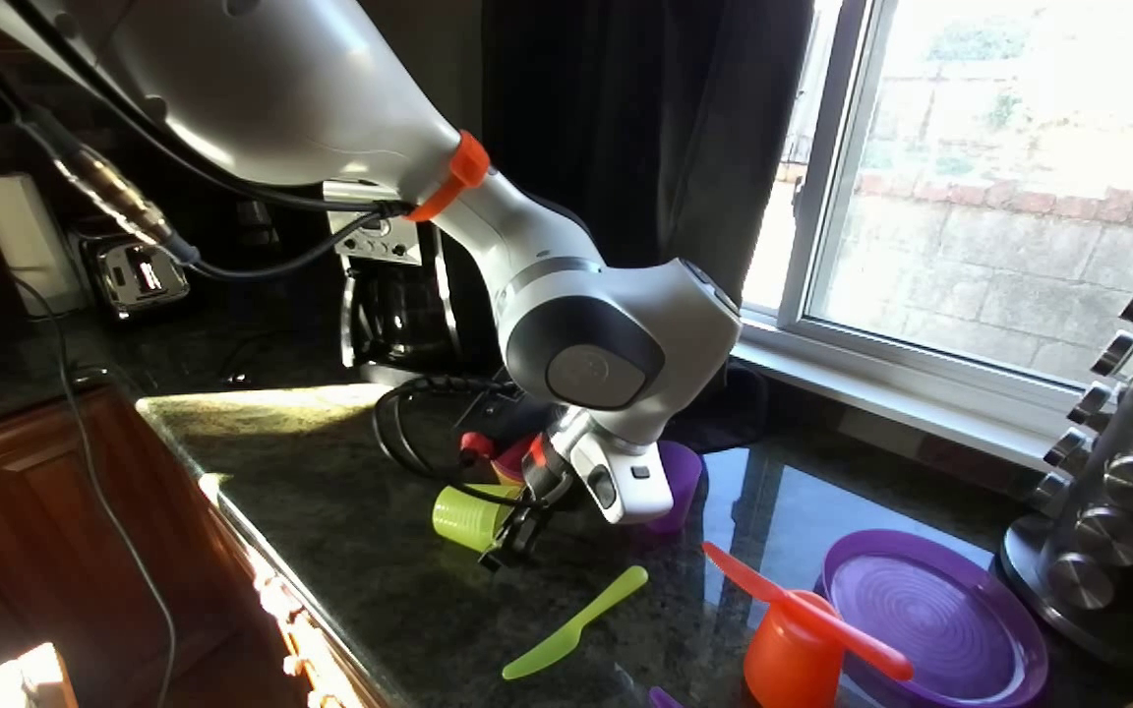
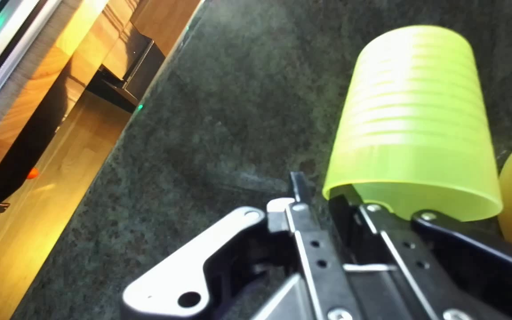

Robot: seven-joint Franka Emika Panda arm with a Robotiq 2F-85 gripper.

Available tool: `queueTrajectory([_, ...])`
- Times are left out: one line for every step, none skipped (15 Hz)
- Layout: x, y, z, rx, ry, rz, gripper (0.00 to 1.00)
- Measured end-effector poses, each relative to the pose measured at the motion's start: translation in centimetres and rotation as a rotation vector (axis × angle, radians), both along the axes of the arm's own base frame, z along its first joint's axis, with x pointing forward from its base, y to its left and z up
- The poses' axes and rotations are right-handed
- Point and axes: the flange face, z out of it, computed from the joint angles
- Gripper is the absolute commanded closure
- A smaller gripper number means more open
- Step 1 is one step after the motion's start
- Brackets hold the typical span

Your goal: Put the yellow knife on the counter, then turn the yellow cup around

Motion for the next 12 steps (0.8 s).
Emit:
queueTrajectory([0.1,0.0,0.0,-0.001,0.0,-0.001,1.0])
queueTrajectory([0.2,-0.1,0.0,-0.002,-0.001,-0.001,1.0])
queueTrajectory([0.3,-0.1,0.3,-0.004,-0.008,-0.001,0.99])
queueTrajectory([0.4,-0.2,0.6,-0.007,-0.016,-0.001,0.99])
queueTrajectory([0.5,-0.2,0.9,-0.015,-0.029,0.001,0.99])
queueTrajectory([0.7,-0.2,1.2,-0.025,-0.048,0.004,0.99])
queueTrajectory([0.9,-0.1,1.6,-0.037,-0.071,0.008,0.99])
queueTrajectory([1.0,-0.1,2.0,-0.053,-0.097,0.014,0.99])
queueTrajectory([1.0,-0.1,2.5,-0.071,-0.128,0.024,0.99])
queueTrajectory([0.9,0.0,3.0,-0.093,-0.16,0.039,0.99])
queueTrajectory([0.7,0.1,3.5,-0.118,-0.193,0.056,0.99])
queueTrajectory([0.4,0.2,4.1,-0.15,-0.224,0.078,0.99])
